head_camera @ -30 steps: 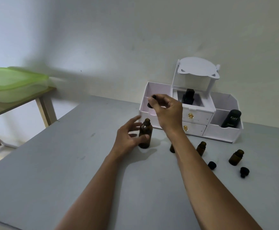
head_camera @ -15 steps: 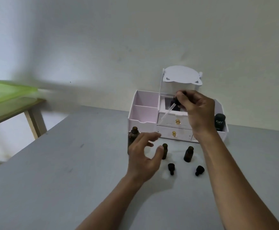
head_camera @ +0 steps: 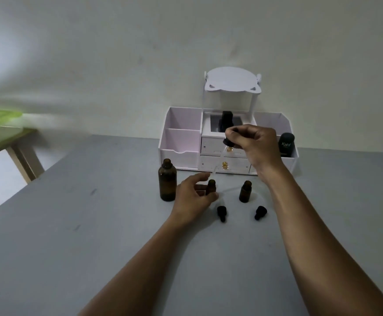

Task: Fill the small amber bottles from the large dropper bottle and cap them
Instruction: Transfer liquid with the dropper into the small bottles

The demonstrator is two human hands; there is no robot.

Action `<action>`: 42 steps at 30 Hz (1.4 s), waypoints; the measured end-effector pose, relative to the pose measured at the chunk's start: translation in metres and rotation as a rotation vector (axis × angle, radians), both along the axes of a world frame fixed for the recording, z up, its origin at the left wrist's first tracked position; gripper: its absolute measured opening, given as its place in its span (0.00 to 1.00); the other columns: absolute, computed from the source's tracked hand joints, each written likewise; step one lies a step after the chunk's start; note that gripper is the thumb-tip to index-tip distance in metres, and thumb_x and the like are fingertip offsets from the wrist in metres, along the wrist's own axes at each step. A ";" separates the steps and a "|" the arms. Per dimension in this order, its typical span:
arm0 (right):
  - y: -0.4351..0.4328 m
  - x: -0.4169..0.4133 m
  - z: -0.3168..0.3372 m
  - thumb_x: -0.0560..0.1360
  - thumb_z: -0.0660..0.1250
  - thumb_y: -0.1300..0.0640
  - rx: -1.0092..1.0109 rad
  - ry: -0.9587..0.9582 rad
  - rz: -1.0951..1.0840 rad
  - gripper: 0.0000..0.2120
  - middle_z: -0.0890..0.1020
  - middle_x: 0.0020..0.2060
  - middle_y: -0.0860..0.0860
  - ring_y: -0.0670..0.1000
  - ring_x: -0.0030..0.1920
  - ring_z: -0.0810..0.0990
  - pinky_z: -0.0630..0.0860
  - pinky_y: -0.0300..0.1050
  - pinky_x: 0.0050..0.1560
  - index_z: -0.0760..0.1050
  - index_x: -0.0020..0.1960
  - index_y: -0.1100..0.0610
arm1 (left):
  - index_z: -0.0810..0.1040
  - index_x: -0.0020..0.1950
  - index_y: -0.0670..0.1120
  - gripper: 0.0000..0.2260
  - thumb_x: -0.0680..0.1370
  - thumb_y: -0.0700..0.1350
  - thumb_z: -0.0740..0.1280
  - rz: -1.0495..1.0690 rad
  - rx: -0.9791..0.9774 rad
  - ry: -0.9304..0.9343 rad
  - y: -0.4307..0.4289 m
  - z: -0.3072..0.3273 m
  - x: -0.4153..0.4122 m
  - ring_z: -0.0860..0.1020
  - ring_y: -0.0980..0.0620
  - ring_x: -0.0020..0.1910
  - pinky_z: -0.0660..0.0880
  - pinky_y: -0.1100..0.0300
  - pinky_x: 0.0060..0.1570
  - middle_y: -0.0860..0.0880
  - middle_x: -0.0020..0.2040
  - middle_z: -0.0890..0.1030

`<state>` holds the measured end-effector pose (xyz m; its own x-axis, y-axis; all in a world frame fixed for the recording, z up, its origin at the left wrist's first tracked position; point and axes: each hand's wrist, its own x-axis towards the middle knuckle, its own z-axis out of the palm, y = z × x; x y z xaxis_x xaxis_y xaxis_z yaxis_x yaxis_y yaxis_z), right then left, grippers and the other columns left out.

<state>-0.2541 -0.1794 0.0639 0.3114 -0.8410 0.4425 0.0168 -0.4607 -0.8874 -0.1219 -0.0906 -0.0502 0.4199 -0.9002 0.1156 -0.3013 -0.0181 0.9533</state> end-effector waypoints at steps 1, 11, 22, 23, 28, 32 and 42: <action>-0.001 0.000 -0.002 0.72 0.75 0.60 0.003 0.011 -0.002 0.02 0.87 0.40 0.52 0.53 0.43 0.87 0.83 0.56 0.53 0.86 0.44 0.54 | 0.74 0.72 0.50 0.28 0.74 0.40 0.77 -0.004 0.000 -0.011 0.000 -0.001 0.001 0.79 0.54 0.60 0.74 0.63 0.58 0.50 0.66 0.80; -0.006 0.004 -0.010 0.71 0.77 0.59 0.033 0.048 -0.010 0.03 0.87 0.39 0.52 0.53 0.44 0.87 0.83 0.53 0.55 0.86 0.44 0.55 | 0.80 0.67 0.44 0.22 0.74 0.38 0.76 0.021 -0.034 -0.121 0.002 -0.001 0.004 0.80 0.64 0.46 0.73 0.80 0.46 0.50 0.57 0.85; -0.003 0.006 -0.010 0.71 0.76 0.62 -0.030 0.084 -0.013 0.03 0.86 0.34 0.49 0.45 0.37 0.85 0.83 0.43 0.51 0.85 0.41 0.55 | 0.83 0.63 0.45 0.18 0.74 0.39 0.76 0.028 -0.031 -0.142 0.005 0.002 0.002 0.80 0.66 0.46 0.76 0.70 0.58 0.55 0.51 0.84; -0.003 0.006 -0.010 0.71 0.76 0.62 -0.044 0.098 -0.017 0.03 0.86 0.34 0.48 0.44 0.36 0.85 0.82 0.41 0.50 0.85 0.41 0.56 | 0.82 0.63 0.45 0.18 0.74 0.39 0.76 0.027 -0.028 -0.146 0.004 0.002 0.002 0.80 0.67 0.45 0.76 0.73 0.56 0.55 0.51 0.84; 0.000 0.010 -0.011 0.71 0.76 0.63 -0.093 0.134 -0.048 0.02 0.84 0.32 0.46 0.39 0.32 0.83 0.80 0.33 0.43 0.85 0.41 0.61 | 0.83 0.63 0.44 0.17 0.74 0.39 0.76 0.043 -0.031 -0.139 0.005 0.000 0.001 0.79 0.68 0.44 0.72 0.82 0.46 0.56 0.49 0.82; 0.001 0.010 -0.012 0.71 0.76 0.63 -0.105 0.154 -0.045 0.02 0.84 0.32 0.46 0.41 0.33 0.83 0.80 0.34 0.44 0.85 0.40 0.59 | 0.83 0.63 0.44 0.17 0.74 0.39 0.76 0.051 -0.035 -0.127 0.006 0.001 0.000 0.79 0.69 0.44 0.72 0.82 0.45 0.58 0.47 0.82; 0.005 0.012 -0.012 0.72 0.76 0.59 -0.095 0.215 -0.053 0.03 0.86 0.36 0.50 0.48 0.38 0.86 0.83 0.48 0.42 0.86 0.44 0.59 | 0.79 0.68 0.46 0.23 0.74 0.40 0.77 0.050 -0.025 -0.098 0.006 0.002 -0.001 0.82 0.59 0.51 0.77 0.68 0.56 0.51 0.59 0.84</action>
<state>-0.2424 -0.1745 0.0518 0.3638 -0.8166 0.4482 -0.1943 -0.5371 -0.8208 -0.1230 -0.0848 -0.0483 0.4499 -0.8746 0.1808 -0.3923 -0.0117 0.9197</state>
